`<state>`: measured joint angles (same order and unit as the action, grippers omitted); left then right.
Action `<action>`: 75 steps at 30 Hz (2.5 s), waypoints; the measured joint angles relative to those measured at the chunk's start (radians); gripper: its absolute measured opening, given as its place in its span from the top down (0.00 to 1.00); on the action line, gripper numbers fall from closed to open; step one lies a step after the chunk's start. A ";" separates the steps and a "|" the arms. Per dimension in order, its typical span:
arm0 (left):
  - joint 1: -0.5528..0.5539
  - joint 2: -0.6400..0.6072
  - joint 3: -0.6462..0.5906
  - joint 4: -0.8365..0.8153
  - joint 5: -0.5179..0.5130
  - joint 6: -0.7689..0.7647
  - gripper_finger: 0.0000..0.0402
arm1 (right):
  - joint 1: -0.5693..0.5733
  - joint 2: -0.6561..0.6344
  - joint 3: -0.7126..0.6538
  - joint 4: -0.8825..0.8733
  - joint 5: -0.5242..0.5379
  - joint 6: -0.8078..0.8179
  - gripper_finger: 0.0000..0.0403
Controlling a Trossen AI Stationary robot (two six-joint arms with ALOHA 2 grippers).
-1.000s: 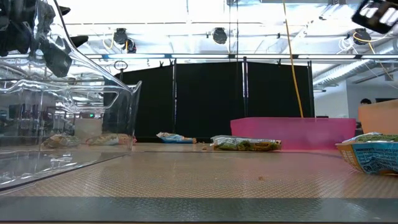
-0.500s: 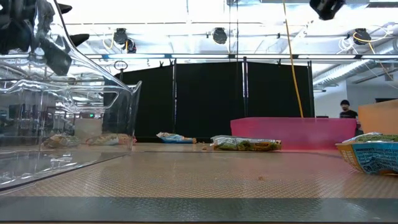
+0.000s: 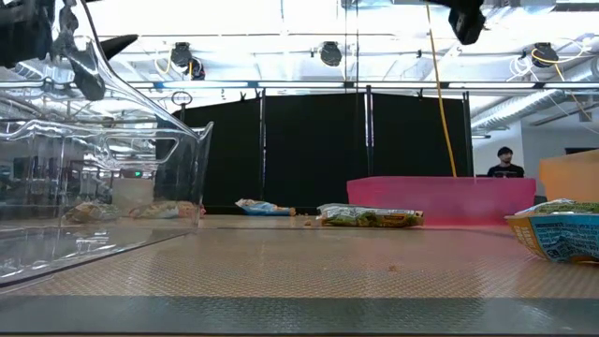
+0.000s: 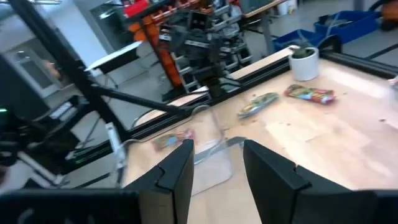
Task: Pick and place Granola Bars by type
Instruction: Put the top red granola bar into the orange bin
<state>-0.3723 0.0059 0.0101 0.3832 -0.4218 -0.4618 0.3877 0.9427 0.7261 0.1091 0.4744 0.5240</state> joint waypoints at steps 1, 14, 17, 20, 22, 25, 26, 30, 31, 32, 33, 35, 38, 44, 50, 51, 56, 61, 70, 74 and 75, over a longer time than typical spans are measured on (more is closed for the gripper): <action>0.000 0.000 0.000 0.016 0.001 -0.009 0.36 | -0.010 0.006 0.000 0.001 0.001 -0.010 0.68; 0.000 0.079 0.232 -0.319 -0.055 0.084 0.36 | -0.136 0.044 0.000 0.000 -0.006 -0.120 0.68; 0.000 0.145 0.344 -0.452 -0.116 0.117 0.36 | -0.146 0.042 0.000 0.000 -0.040 -0.125 0.68; 0.000 0.223 0.453 -0.568 -0.194 0.143 0.36 | -0.155 0.041 0.000 0.000 -0.113 -0.111 0.68; 0.000 0.272 0.512 -0.613 -0.245 0.181 0.36 | -0.159 0.041 0.000 0.000 -0.146 -0.092 0.68; 0.000 0.346 0.586 -0.643 -0.318 0.263 0.36 | -0.159 0.041 -0.001 0.013 -0.189 -0.092 0.68; 0.000 0.372 0.608 -0.652 -0.341 0.296 0.36 | -0.159 0.041 -0.001 0.026 -0.197 -0.093 0.68; 0.002 0.453 0.688 -0.683 -0.427 0.401 0.36 | -0.159 0.041 -0.001 0.077 -0.234 -0.100 0.68; 0.006 0.471 0.708 -0.696 -0.445 0.421 0.36 | -0.159 0.041 -0.001 0.094 -0.243 -0.102 0.68; 0.012 0.487 0.726 -0.709 -0.459 0.435 0.36 | -0.159 0.041 -0.001 0.113 -0.245 -0.102 0.68; 0.020 0.501 0.743 -0.730 -0.473 0.450 0.36 | -0.159 0.041 -0.001 0.132 -0.244 -0.103 0.68; 0.043 0.528 0.781 -0.775 -0.489 0.465 0.36 | -0.159 0.041 -0.001 0.163 -0.258 -0.112 0.68; 0.091 0.566 0.843 -0.866 -0.487 0.464 0.36 | -0.159 0.041 -0.001 0.200 -0.302 -0.128 0.68; 0.209 0.653 0.970 -1.055 -0.398 0.515 0.36 | -0.159 0.041 -0.001 0.216 -0.320 -0.127 0.68; 0.385 0.759 1.058 -1.210 -0.215 0.587 0.36 | -0.159 0.041 -0.001 0.217 -0.311 -0.125 0.68; 0.411 0.776 1.067 -1.224 -0.190 0.603 0.36 | -0.159 0.041 -0.001 0.217 -0.294 -0.125 0.68; 0.535 0.846 1.092 -1.232 -0.057 0.691 0.36 | -0.159 0.041 -0.001 0.223 -0.261 -0.135 0.68; 0.632 0.888 1.096 -1.261 -0.026 0.730 0.33 | -0.159 0.041 -0.001 0.219 -0.211 -0.193 0.68; 0.813 1.012 1.096 -1.484 0.019 0.715 0.25 | -0.178 0.041 -0.001 0.216 -0.206 -0.223 0.68; 0.860 1.067 1.096 -1.488 0.054 0.740 0.25 | -0.185 0.041 -0.001 0.216 -0.211 -0.222 0.68; 0.869 1.082 1.096 -1.488 0.055 0.743 0.25 | -0.185 0.041 -0.001 0.216 -0.211 -0.222 0.68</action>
<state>0.4967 1.0874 1.1061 -1.1049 -0.3665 0.2810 0.2031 0.9840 0.7254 0.3249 0.2630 0.3016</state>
